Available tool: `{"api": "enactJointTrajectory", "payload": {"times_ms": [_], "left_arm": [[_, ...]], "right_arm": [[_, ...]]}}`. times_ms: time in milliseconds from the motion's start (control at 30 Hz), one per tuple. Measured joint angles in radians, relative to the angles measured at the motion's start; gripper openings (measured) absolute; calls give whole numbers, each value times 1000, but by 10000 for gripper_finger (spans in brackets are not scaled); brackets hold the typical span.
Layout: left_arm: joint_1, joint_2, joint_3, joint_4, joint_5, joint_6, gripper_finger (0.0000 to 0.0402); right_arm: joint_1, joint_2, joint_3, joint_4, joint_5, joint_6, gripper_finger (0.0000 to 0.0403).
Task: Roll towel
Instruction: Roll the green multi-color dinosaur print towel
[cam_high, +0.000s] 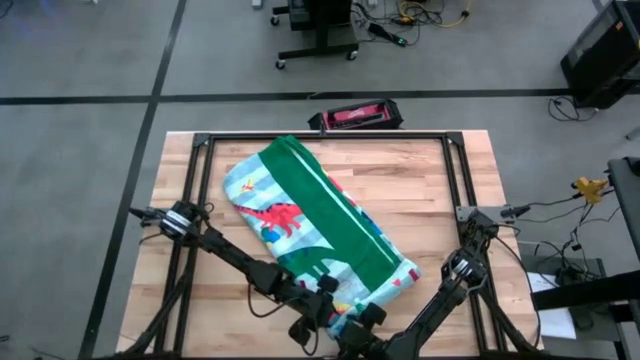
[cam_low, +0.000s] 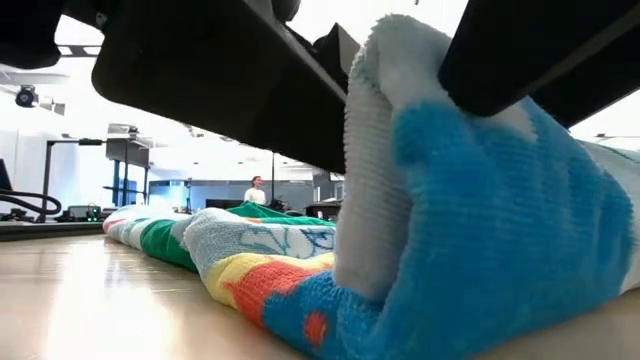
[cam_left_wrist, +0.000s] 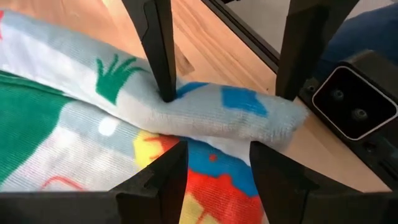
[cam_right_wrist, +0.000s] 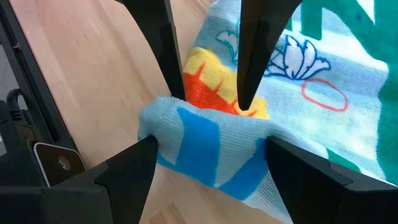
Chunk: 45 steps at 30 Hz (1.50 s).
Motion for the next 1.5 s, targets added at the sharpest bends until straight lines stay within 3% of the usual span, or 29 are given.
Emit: {"api": "enactJointTrajectory", "payload": {"times_ms": [233, 600, 1033, 1500], "left_arm": [[-10, -28, 0, -29, -3, -16, 157], [-36, 34, -8, 89, -16, -41, 157], [-53, 33, -8, 72, -21, -64, 157], [-73, 19, -6, 56, -19, -115, 157]], "right_arm": [[0, 0, 0, 0, 0, -17, 298], [-13, -2, 2, 2, 0, -35, 290], [-20, -5, 13, -5, -1, -44, 301], [-19, -5, 13, -8, -4, -43, 284]]}}
